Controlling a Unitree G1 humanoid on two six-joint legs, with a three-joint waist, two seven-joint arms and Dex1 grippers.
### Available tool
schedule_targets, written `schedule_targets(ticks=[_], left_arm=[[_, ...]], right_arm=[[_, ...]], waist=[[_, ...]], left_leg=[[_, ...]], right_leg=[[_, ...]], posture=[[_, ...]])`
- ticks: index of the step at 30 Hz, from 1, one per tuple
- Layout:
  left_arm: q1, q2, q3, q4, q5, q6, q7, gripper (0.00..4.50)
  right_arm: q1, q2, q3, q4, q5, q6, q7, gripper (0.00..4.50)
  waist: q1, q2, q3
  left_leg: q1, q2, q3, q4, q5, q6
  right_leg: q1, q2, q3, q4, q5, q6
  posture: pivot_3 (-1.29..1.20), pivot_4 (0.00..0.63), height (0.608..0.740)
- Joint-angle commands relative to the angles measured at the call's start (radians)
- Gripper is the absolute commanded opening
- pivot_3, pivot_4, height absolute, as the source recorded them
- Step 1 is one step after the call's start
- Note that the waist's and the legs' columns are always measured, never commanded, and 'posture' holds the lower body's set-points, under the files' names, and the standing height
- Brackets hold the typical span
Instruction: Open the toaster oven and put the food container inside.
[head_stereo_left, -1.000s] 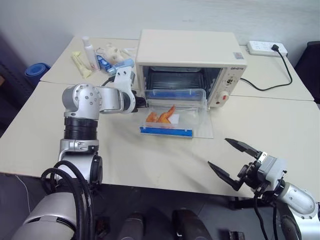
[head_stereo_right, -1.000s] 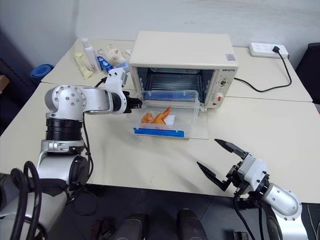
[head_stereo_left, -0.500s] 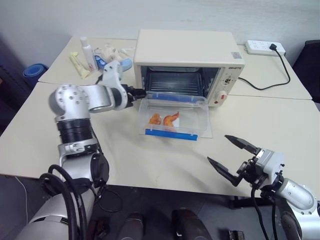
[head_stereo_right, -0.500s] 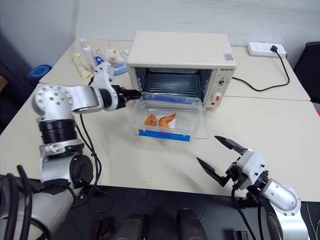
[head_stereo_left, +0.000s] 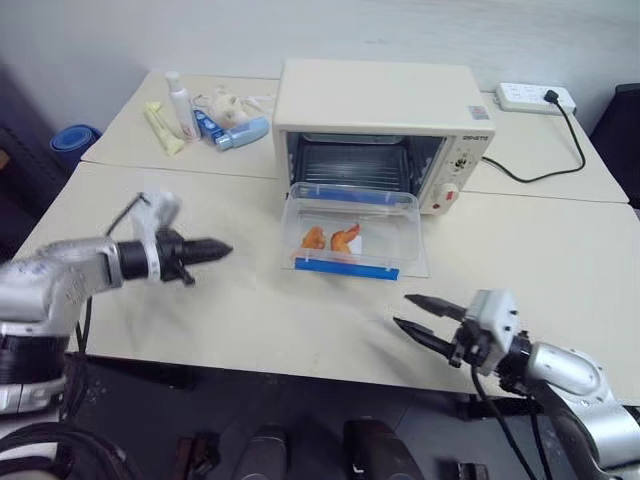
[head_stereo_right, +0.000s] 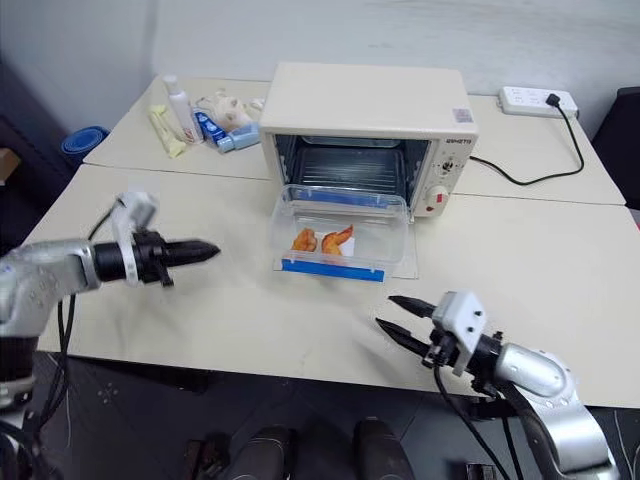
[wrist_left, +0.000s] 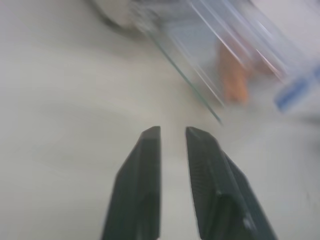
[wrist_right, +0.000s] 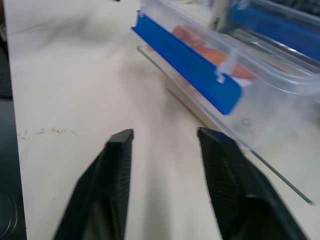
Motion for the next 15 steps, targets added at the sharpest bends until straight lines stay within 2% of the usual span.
schedule_targets(ticks=[1, 3, 4, 10, 15], left_arm=[[-0.023, -0.089, -0.05, -0.08, 0.033, -0.136, -0.036, 0.0], [-0.031, -0.131, -0.084, -0.072, 0.072, -0.174, -0.031, 0.0], [-0.033, -0.152, -0.105, -0.058, 0.096, -0.195, -0.029, 0.0], [-0.089, -0.28, -0.145, 0.056, 0.197, -0.283, 0.033, 0.0], [-0.199, -0.433, -0.085, 0.219, 0.254, -0.354, 0.219, 0.0]], right_arm=[[-0.067, -0.001, 0.031, 0.042, -0.038, 0.002, 0.003, 0.77], [-0.115, 0.004, 0.05, 0.074, -0.052, -0.001, 0.012, 0.08], [-0.146, 0.008, 0.062, 0.093, -0.058, 0.0, 0.017, 0.01], [-0.274, 0.037, 0.087, 0.173, -0.063, 0.037, 0.012, 0.01], [-0.43, 0.106, 0.104, 0.335, -0.131, -0.025, -0.022, 0.01]], waist=[[0.012, 0.0, 0.0], [0.014, 0.0, 0.0], [0.013, 0.0, 0.0], [-0.004, 0.0, 0.0], [-0.01, 0.0, 0.0]], left_leg=[[0.0, 0.0, 0.0, 0.0, -0.001, 0.002], [-0.001, -0.001, 0.0, 0.001, -0.004, 0.008], [-0.001, -0.001, 0.0, 0.001, -0.004, 0.008], [-0.001, 0.0, 0.0, 0.001, -0.004, 0.008], [-0.001, -0.001, 0.001, 0.004, -0.003, 0.009]], right_leg=[[0.001, 0.0, -0.001, -0.001, 0.0, 0.0], [0.001, -0.001, -0.001, -0.001, 0.0, 0.001], [0.001, 0.0, -0.001, -0.001, 0.0, 0.001], [-0.001, 0.001, -0.001, 0.001, 0.0, 0.001], [-0.001, 0.001, -0.002, 0.003, 0.001, 0.002]], posture=[[0.0, 0.15, 0.74], [0.0, 0.15, 0.74], [0.0, 0.15, 0.74], [0.0, 0.15, 0.74], [0.0, 0.15, 0.74]])
